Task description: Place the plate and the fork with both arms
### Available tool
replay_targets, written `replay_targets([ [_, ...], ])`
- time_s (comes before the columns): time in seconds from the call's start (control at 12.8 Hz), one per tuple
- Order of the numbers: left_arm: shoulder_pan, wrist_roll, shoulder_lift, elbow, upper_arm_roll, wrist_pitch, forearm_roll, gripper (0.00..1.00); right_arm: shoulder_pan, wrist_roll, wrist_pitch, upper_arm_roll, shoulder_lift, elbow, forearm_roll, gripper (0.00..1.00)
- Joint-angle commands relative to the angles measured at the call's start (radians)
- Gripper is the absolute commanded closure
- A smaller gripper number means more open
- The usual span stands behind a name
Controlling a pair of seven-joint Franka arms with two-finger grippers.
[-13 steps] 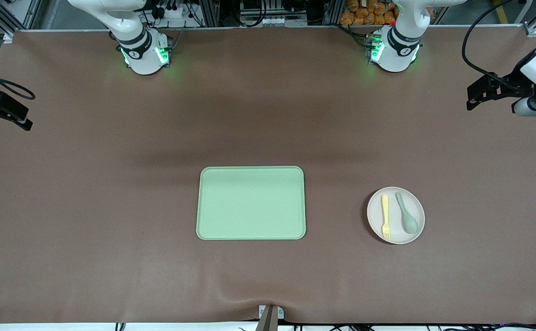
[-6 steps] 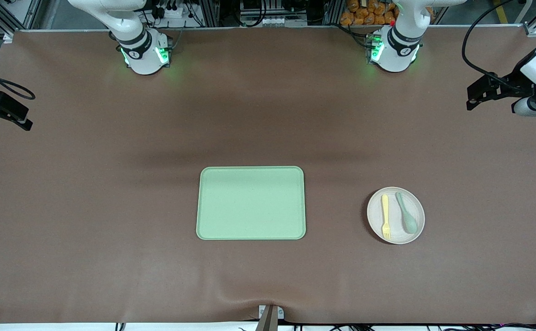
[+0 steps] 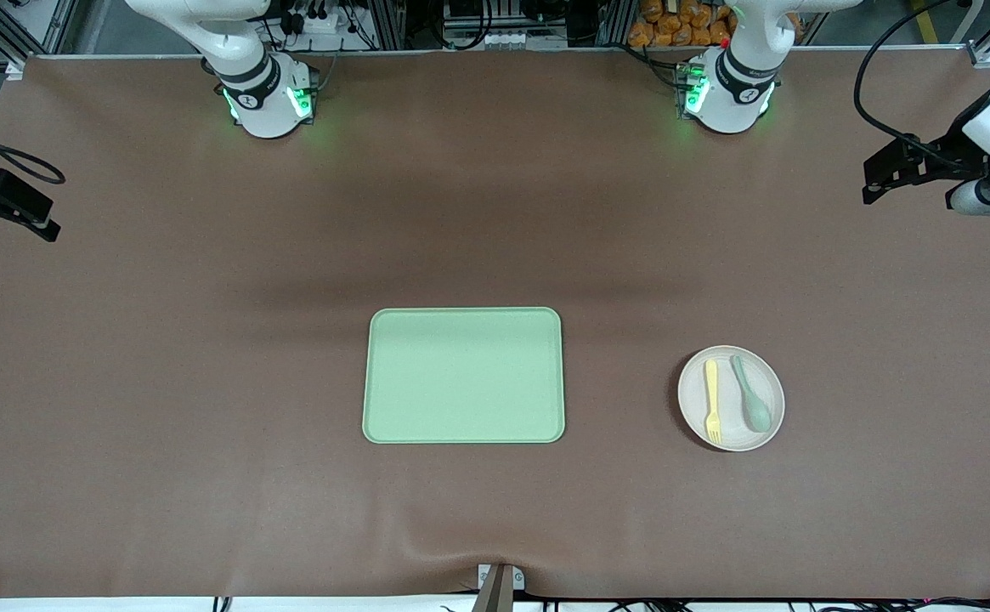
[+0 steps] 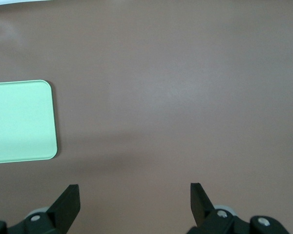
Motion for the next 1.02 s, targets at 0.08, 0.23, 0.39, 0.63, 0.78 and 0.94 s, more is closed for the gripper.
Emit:
replay_targets([
  [0.08,0.003,-0.011,-0.003,-0.001,-0.002,0.001,-0.007,0.00,-0.020,-0.012,-0.011,0.014,0.001,0.013,0.003,0.00],
  [0.23,0.006,-0.011,-0.001,-0.003,-0.002,0.001,-0.007,0.00,-0.020,-0.012,-0.011,0.014,0.001,0.012,0.003,0.00],
  [0.39,0.009,-0.013,-0.001,-0.004,-0.002,0.001,-0.007,0.00,-0.018,-0.012,-0.011,0.014,0.001,0.011,0.003,0.00],
  [0.63,0.009,-0.016,0.001,-0.008,-0.002,0.001,-0.008,0.00,-0.020,-0.012,-0.011,0.014,0.001,0.011,0.003,0.00],
  [0.78,0.010,-0.021,0.014,-0.011,-0.002,-0.002,-0.010,0.00,-0.020,-0.012,-0.011,0.014,0.001,0.013,0.003,0.00],
  [0.94,0.021,-0.021,0.060,-0.006,0.001,-0.005,-0.010,0.00,-0.020,-0.012,-0.011,0.014,0.001,0.013,0.003,0.00],
])
